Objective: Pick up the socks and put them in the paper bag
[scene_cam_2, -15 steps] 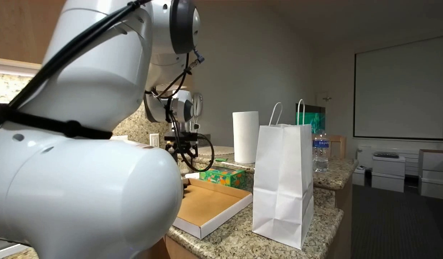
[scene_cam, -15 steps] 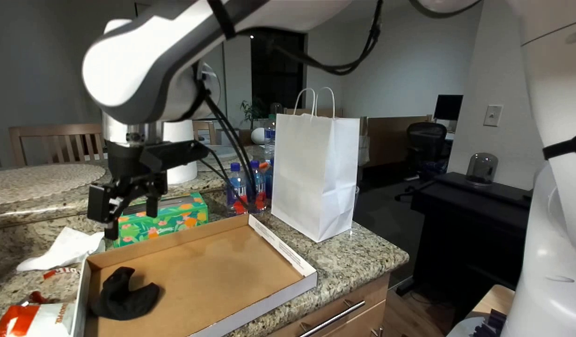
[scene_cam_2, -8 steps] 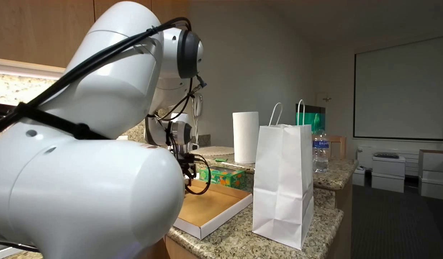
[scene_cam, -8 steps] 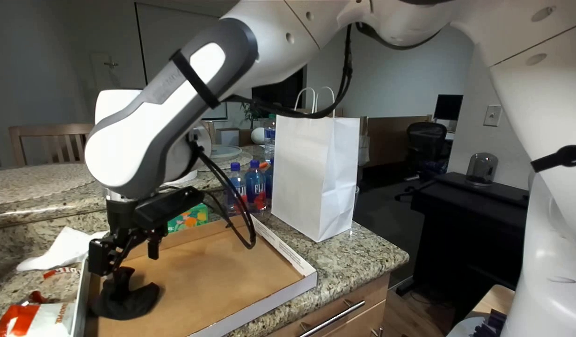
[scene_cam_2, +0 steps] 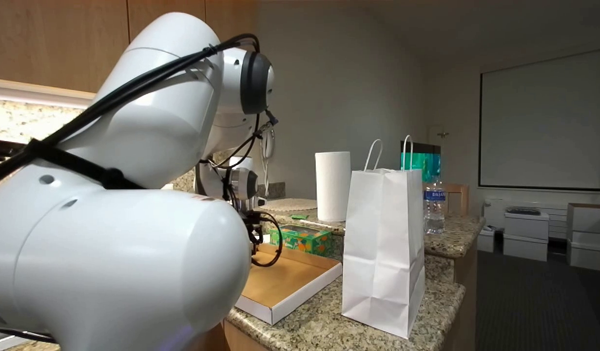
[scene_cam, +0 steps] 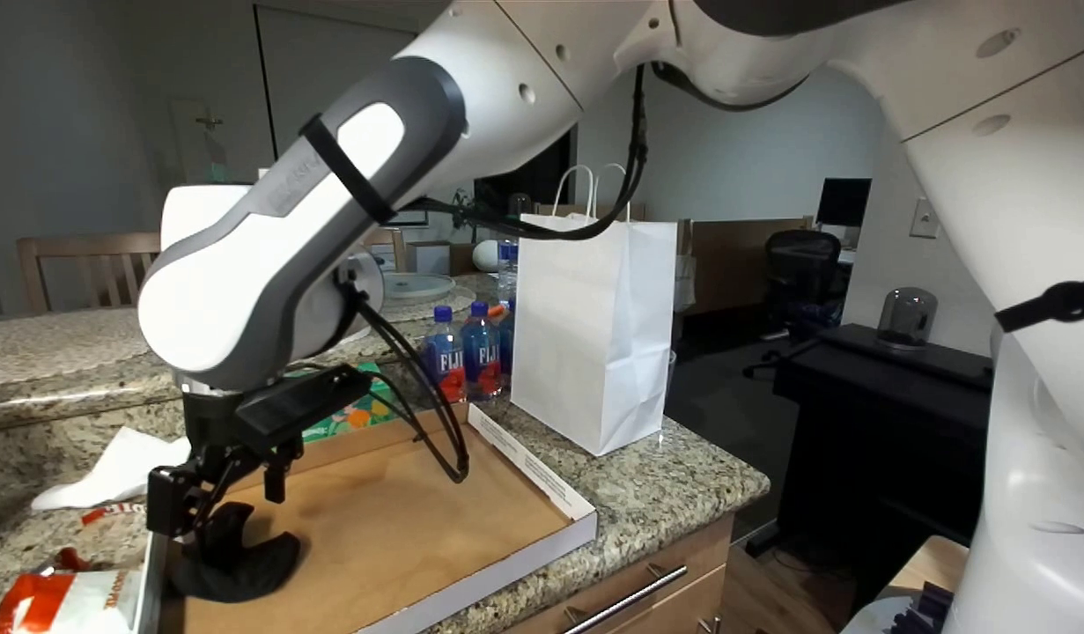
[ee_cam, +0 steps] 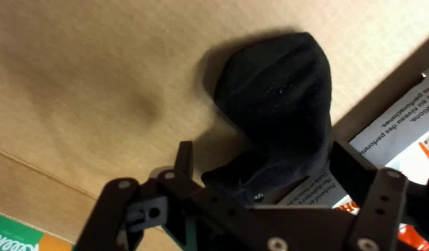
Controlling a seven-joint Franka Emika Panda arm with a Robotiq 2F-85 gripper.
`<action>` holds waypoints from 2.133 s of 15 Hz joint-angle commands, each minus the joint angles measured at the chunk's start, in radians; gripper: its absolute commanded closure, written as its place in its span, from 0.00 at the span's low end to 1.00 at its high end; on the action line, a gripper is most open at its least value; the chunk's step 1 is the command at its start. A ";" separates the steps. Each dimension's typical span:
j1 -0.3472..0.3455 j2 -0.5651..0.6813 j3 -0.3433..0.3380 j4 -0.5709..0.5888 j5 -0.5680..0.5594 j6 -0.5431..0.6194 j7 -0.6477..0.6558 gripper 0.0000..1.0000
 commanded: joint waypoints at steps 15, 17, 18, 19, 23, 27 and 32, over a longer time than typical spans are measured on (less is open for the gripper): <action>0.067 0.029 -0.046 0.001 -0.052 -0.008 0.052 0.72; 0.066 0.028 -0.051 0.000 -0.058 -0.005 0.055 0.85; 0.067 0.027 -0.054 0.001 -0.062 -0.005 0.058 0.92; 0.066 0.025 -0.056 0.000 -0.065 -0.005 0.064 0.93; 0.057 0.014 -0.066 -0.006 -0.073 -0.003 0.078 0.93; 0.014 -0.074 -0.049 -0.061 -0.043 -0.019 0.037 0.93; -0.122 -0.252 0.086 -0.074 0.124 -0.302 -0.226 0.93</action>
